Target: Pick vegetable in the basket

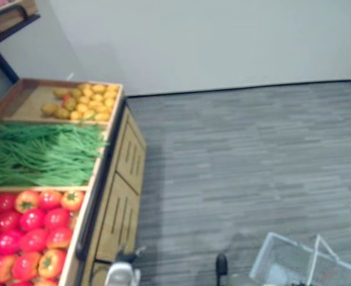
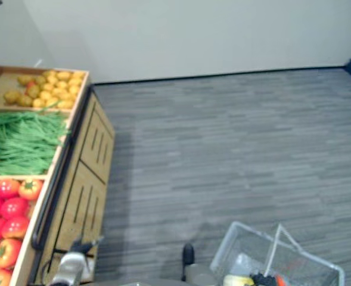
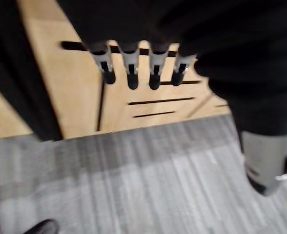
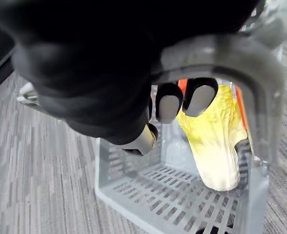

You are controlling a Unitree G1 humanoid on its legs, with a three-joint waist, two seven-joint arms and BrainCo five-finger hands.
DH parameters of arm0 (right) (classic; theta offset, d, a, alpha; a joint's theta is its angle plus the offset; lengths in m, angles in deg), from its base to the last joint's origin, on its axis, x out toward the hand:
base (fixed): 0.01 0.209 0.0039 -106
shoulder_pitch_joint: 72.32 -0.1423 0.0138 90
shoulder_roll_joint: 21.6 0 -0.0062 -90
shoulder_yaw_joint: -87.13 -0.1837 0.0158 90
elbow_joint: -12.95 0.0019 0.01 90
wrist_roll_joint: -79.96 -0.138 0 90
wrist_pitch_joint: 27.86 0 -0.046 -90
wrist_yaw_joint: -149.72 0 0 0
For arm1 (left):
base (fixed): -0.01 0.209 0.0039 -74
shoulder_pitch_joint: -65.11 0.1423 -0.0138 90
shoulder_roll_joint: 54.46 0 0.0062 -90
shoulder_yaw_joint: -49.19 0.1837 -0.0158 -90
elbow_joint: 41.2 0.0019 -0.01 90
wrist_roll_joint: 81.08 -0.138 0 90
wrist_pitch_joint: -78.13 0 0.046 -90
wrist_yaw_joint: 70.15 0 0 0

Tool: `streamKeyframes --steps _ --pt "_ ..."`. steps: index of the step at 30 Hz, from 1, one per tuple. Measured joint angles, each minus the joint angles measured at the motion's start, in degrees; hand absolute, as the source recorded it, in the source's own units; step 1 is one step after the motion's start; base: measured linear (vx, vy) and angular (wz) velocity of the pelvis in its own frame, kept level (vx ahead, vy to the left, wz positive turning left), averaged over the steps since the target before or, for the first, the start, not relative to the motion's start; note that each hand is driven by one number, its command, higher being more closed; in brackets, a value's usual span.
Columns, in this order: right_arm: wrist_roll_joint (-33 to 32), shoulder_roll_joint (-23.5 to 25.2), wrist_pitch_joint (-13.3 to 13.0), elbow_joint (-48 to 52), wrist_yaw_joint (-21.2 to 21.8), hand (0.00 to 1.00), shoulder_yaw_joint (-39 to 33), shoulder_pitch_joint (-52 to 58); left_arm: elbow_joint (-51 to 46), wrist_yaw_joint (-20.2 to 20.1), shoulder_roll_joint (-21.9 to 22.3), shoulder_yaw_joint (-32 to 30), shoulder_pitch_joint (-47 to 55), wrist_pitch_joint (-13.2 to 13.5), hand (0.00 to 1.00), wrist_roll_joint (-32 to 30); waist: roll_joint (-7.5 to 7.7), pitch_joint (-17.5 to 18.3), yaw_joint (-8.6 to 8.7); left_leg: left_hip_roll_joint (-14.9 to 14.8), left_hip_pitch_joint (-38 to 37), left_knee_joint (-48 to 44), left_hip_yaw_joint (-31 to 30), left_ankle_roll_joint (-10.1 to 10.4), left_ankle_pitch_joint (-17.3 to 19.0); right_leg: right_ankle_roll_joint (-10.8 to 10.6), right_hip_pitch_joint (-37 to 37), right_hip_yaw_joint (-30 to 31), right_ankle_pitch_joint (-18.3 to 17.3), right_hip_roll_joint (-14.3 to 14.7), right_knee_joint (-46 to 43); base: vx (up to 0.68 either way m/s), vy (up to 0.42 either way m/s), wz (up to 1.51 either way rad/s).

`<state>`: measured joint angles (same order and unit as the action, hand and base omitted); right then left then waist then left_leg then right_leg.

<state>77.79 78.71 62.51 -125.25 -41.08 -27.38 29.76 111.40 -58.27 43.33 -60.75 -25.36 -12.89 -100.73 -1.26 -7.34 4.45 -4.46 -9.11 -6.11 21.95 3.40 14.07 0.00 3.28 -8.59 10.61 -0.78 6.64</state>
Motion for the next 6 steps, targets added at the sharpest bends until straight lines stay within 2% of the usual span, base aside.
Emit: streamKeyframes --steps 3,6 --pt "0.19 -0.03 0.37 -0.13 0.11 1.0 0.03 -0.1 0.99 -1.63 -0.05 -4.0 2.68 -0.84 0.0 2.16 0.02 0.06 -0.14 -0.39 -1.02 0.0 1.05 0.65 0.43 0.31 -0.56 1.03 -0.23 0.66 0.0 0.01 0.052 -0.18" --pt "1.78 -0.03 0.37 -2.05 0.45 1.0 0.01 -1.04 1.68 -3.02 0.05 -5.36 2.92 -0.85 0.0 3.06 0.07 0.44 -0.13 -0.63 -1.01 0.0 1.23 0.82 0.55 0.74 -0.57 1.16 -0.53 0.93 0.0 0.0 0.025 -0.06"
